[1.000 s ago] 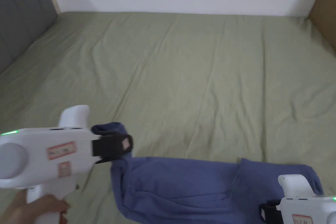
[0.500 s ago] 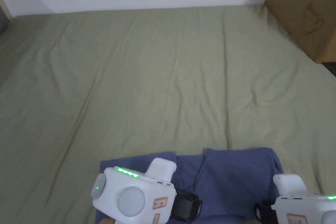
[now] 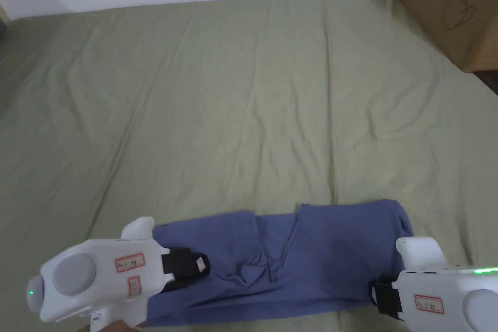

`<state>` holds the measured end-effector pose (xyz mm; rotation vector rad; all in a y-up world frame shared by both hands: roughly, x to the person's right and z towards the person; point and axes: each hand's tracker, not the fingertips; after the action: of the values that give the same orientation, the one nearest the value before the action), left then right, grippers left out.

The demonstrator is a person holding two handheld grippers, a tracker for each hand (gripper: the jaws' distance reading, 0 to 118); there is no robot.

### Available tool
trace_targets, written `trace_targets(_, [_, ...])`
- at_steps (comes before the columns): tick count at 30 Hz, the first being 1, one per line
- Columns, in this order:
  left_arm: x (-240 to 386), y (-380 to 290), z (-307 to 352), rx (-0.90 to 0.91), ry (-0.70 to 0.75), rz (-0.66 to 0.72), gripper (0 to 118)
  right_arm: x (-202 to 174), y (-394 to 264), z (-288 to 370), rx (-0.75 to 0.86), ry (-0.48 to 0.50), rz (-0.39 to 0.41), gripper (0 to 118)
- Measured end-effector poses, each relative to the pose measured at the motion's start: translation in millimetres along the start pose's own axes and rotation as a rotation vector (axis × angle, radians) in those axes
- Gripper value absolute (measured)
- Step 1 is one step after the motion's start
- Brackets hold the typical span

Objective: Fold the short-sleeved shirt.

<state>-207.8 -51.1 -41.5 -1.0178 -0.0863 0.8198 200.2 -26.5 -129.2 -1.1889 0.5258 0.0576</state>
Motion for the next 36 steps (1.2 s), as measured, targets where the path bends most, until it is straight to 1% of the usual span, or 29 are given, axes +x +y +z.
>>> trace_targets(1, [3.5,-5.7,-7.2,-0.017,-0.043,-0.006,6,1.1,-0.9,0.3,0.002,0.0,-0.005,0])
trace_targets(2, [8.6,-8.9,-14.0,-0.028,-0.053,-0.02,6,2.3,-1.7,0.4,0.004,0.0,-0.011,0])
trace_targets(4, [19.5,-12.2,-30.2,-0.044,-0.024,-0.05,6,7.7,-2.5,-1.7,0.002,0.002,-0.02,0])
trace_targets(7, [31.1,-13.8,-44.7,-0.07,-0.039,-0.047,6,6.2,-4.6,-0.1,-0.002,-0.003,-0.021,0])
trace_targets(9, [37.0,-15.1,-49.2,-0.09,-0.118,-0.024,6,6.5,-7.5,0.6,-0.004,-0.004,-0.02,0])
trace_targets(11, [49.2,-20.2,-59.2,-0.13,-0.151,-0.015,6,4.6,-9.9,-0.1,-0.013,-0.002,-0.021,0])
trace_targets(13, [57.9,-26.9,-67.3,-0.17,-0.1,-0.112,6,1.5,-12.2,-0.9,-0.022,-0.009,-0.016,0])
trace_targets(14, [61.1,-29.9,-70.8,-0.183,-0.095,-0.125,6,0.9,-13.2,-1.1,-0.025,-0.01,-0.014,0])
trace_targets(16, [67.1,-37.8,-80.4,-0.226,-0.132,-0.109,6,-4.5,-14.9,1.6,-0.026,-0.001,-0.014,0])
trace_targets(18, [71.2,-43.7,-80.0,-0.227,-0.109,-0.149,6,-5.9,-15.3,3.2,-0.027,0.003,-0.016,0])
trace_targets(19, [72.7,-44.5,-76.0,-0.214,-0.104,-0.16,6,-5.2,-15.0,4.4,-0.025,0.001,-0.015,0])
trace_targets(21, [67.8,-40.2,-63.1,-0.183,-0.132,-0.13,6,-5.6,-13.8,7.2,-0.022,-0.004,-0.013,0])
trace_targets(24, [54.0,-26.5,-27.4,-0.082,-0.18,-0.096,6,-6.1,-9.3,10.4,-0.016,-0.008,-0.005,0])
trace_targets(26, [35.7,-15.3,2.0,-0.014,-0.178,-0.064,6,-8.6,-6.6,10.9,-0.011,-0.013,-0.001,0])
trace_targets(30, [-25.9,1.4,54.3,0.105,-0.158,0.042,7,-15.0,-1.2,6.4,-0.012,-0.011,0.004,0])
trace_targets(31, [-42.1,3.4,64.0,0.106,-0.15,0.078,15,-17.2,0.1,4.2,-0.017,-0.012,0.011,0])
trace_targets(32, [-55.4,3.9,71.4,0.095,-0.142,0.1,29,-19.9,1.0,2.5,-0.022,-0.013,0.015,0])
trace_targets(33, [-68.2,3.1,78.1,0.093,-0.155,0.116,53,-22.9,1.8,0.7,-0.027,-0.011,0.021,0])
trace_targets(34, [-80.8,1.3,82.6,0.102,-0.176,0.145,89,-26.5,3.1,-1.7,-0.033,-0.006,0.026,0])
trace_targets(35, [-89.7,-0.4,85.1,0.119,-0.196,0.165,108,-29.2,4.4,-4.2,-0.041,0.001,0.028,0])
trace_targets(36, [-97.9,-2.8,85.3,0.123,-0.201,0.188,116,-33.3,5.8,-6.4,-0.049,0.007,0.035,0])
